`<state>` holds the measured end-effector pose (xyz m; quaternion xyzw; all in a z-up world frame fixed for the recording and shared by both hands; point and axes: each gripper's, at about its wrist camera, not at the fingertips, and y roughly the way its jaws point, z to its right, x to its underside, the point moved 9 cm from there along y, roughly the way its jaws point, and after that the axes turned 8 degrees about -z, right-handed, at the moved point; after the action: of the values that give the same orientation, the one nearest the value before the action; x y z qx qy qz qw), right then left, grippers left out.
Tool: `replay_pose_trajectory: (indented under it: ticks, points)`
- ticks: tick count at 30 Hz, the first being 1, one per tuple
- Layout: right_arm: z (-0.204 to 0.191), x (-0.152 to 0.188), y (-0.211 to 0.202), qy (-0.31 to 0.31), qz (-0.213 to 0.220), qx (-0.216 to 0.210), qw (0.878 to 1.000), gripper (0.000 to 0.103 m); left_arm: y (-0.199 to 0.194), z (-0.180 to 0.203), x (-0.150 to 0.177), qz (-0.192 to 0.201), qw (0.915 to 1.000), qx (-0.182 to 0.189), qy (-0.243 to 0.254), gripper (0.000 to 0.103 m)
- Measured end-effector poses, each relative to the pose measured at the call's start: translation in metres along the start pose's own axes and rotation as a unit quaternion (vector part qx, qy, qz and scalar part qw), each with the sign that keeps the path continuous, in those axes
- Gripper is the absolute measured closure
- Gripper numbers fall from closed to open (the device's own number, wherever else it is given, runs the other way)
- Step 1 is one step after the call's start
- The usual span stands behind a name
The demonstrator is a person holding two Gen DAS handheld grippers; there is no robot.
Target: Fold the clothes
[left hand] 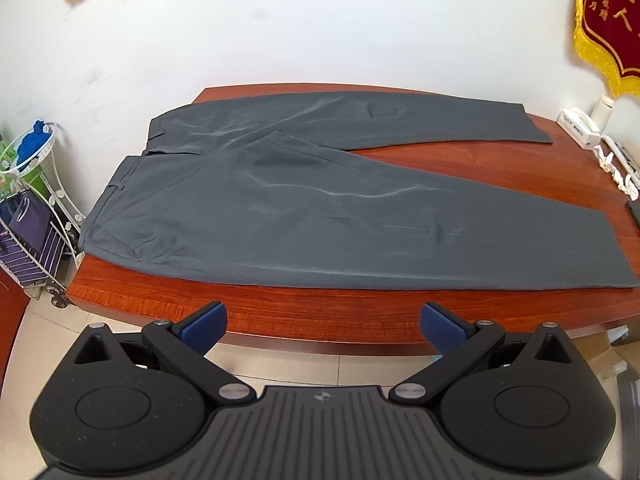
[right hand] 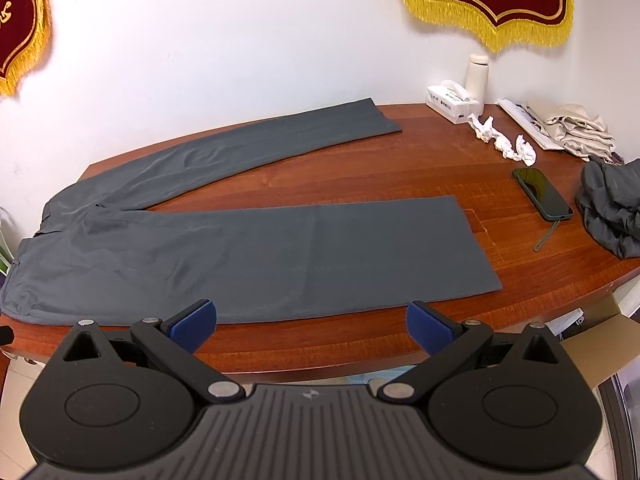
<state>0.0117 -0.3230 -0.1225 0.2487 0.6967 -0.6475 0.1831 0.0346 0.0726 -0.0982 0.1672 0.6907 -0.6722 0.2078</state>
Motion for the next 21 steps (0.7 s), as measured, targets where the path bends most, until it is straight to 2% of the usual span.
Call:
replay_pose_trajectory:
  ticks: [15, 21]
  points:
    - [0.006, 0.006, 0.003, 0.006, -0.006, 0.014, 1.000, 0.000, 0.006, -0.016, 0.003, -0.001, 0.9999, -0.015, 0.004, 0.000]
    - [0.019, 0.008, 0.006, 0.020, -0.005, 0.035, 0.999, 0.000, 0.008, -0.029, 0.004, 0.008, 1.0000, -0.004, 0.004, 0.000]
